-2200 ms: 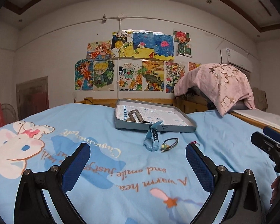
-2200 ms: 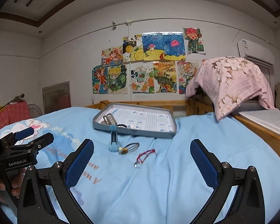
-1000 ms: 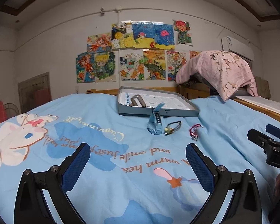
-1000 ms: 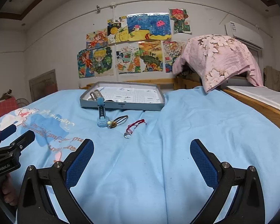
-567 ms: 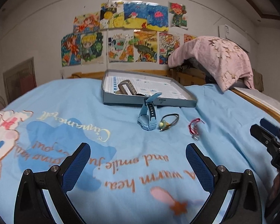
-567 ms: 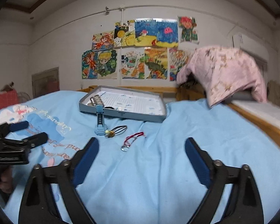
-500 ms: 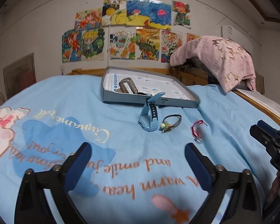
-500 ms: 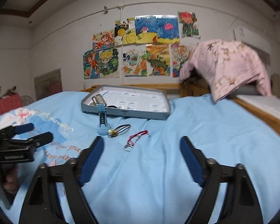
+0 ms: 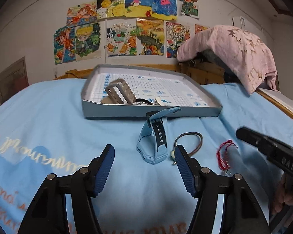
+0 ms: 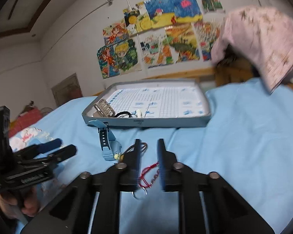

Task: Organize jewelry
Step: 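Grasp the blue watch strap with the left tool while the right grasps the red beaded bracelet, then carry the blue watch and red bracelet into the grey tray while both tools open, then withdraw both tools from the tray toward the remaining hair pin and ring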

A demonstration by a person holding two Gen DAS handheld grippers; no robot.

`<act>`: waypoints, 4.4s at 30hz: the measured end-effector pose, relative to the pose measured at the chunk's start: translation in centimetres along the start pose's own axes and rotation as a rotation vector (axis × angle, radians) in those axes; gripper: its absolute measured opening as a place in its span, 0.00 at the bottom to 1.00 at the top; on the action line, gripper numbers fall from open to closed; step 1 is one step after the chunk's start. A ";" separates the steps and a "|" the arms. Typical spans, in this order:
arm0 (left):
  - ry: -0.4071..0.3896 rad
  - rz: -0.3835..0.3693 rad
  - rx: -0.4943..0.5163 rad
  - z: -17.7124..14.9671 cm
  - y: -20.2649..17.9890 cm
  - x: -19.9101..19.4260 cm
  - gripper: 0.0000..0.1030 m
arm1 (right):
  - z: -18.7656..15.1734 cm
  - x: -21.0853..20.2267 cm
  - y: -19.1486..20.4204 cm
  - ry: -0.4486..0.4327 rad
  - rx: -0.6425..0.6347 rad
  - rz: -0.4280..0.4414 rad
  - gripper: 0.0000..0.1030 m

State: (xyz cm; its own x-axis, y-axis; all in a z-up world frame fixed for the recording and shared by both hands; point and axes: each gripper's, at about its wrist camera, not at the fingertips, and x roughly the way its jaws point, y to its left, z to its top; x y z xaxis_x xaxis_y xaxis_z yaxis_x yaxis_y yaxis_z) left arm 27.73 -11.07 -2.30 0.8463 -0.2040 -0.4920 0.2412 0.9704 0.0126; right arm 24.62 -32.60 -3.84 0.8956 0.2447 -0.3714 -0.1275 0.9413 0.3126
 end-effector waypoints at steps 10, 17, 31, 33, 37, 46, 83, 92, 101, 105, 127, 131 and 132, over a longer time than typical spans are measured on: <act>0.040 -0.036 -0.081 0.5 0.6 4.0 0.43 | -2.2 3.5 -0.3 0.133 0.022 0.011 0.13; 0.042 -0.075 -0.089 0.4 0.5 5.2 0.23 | -2.9 4.3 -0.5 0.203 0.021 -0.013 0.17; 0.048 -0.132 -0.067 -0.1 0.0 5.9 0.08 | -3.7 5.9 -0.9 0.274 0.036 -0.022 0.25; 0.058 -0.143 -0.077 -0.1 0.1 6.2 0.08 | -3.9 6.1 -1.0 0.279 0.043 -0.018 0.25; 0.067 -0.179 -0.089 -0.1 0.2 6.5 0.08 | -4.0 6.2 -1.0 0.274 0.058 -0.013 0.24; 0.044 -0.170 -0.076 -0.9 -0.1 6.0 0.08 | -4.5 6.4 -1.9 0.262 0.119 0.017 0.12; 0.042 -0.205 -0.064 11.5 -0.9 7.3 0.04 | 3.2 6.2 -3.5 -0.099 0.125 0.032 0.08; 0.045 -0.224 -0.094 9.1 -0.3 10.9 0.04 | 5.9 12.7 -5.4 -0.065 0.137 -0.056 0.08; 0.055 -0.215 -0.107 9.2 -0.9 10.9 0.04 | 4.5 13.4 -6.1 -0.040 0.160 -0.061 0.33; 0.055 -0.203 -0.118 8.8 -0.6 10.6 0.04 | 4.4 12.5 -6.4 -0.077 0.177 -0.067 0.47; -0.080 -0.113 -0.132 4.9 -0.4 1.3 0.85 | 2.2 2.6 -5.0 -0.203 0.085 -0.131 0.79; -0.098 -0.070 -0.136 3.4 -0.2 -1.2 1.00 | 1.9 0.4 -3.9 -0.177 0.046 -0.139 0.86; -0.111 -0.060 -0.136 3.0 -0.1 -2.0 1.00 | 1.8 -0.2 -3.6 -0.174 0.035 -0.142 0.91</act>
State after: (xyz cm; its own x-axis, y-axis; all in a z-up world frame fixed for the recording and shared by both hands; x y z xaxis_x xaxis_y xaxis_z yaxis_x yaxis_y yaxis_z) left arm 27.42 -11.16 1.27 0.8815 -0.2677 -0.3891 0.2328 0.9631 -0.1351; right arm 25.69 -36.46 -3.36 0.9641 0.0639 -0.2579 0.0168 0.9540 0.2992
